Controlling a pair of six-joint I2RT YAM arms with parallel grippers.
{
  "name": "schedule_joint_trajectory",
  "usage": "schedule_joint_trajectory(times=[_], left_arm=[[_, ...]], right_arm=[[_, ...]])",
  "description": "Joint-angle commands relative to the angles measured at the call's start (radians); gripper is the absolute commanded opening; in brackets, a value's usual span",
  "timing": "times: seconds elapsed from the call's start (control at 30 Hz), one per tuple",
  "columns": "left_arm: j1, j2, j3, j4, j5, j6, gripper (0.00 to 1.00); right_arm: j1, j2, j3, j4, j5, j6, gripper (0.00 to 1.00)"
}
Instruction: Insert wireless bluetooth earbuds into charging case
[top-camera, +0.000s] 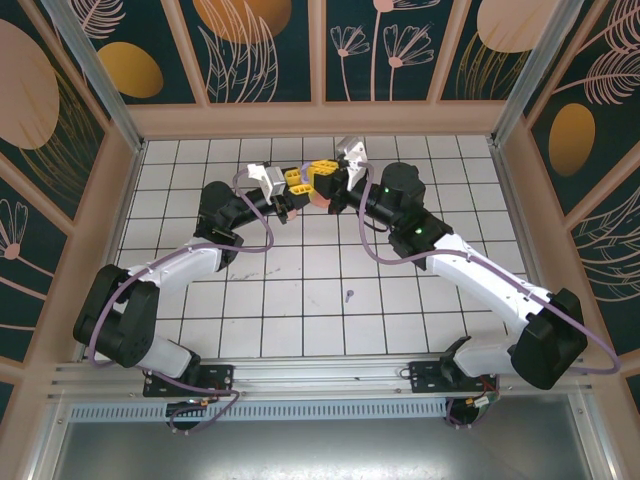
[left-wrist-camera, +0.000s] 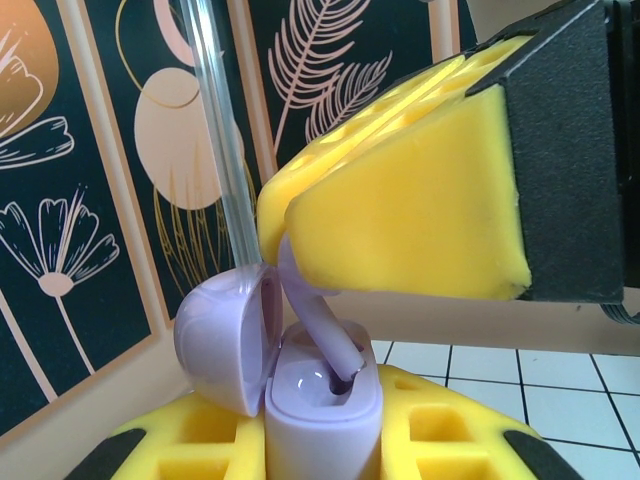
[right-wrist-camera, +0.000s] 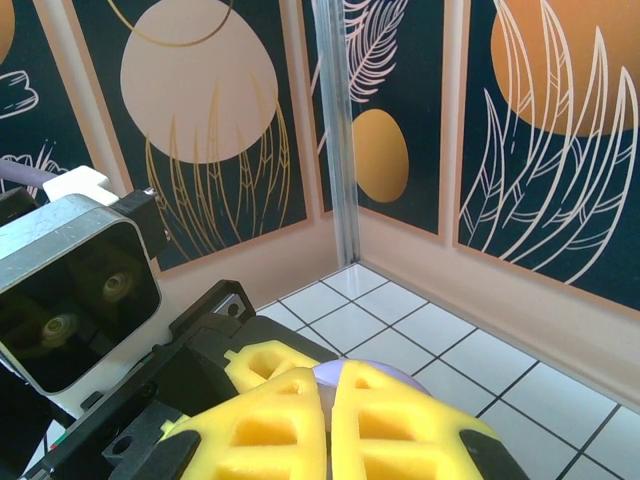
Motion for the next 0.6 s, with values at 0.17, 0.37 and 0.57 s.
schedule_joint_trajectory(times=[0.17, 0.37, 0.57], left_arm=[[0.004, -0.065, 0.040, 0.121, -0.020, -0.033, 0.00], [0.004, -0.076, 0.033, 0.144, -0.046, -0.051, 0.00], [0.004, -0.078, 0.031, 0.163, -0.086, -0.066, 0.00]], right_arm=[[0.018, 0.018, -0.043, -0.107, 0.052, -0.040, 0.00], [0.030, 0.022, -0.063, -0.110, 0.062, -0.044, 0.00], [0.037, 0.006, -0.093, -0.102, 0.092, -0.035, 0.00]])
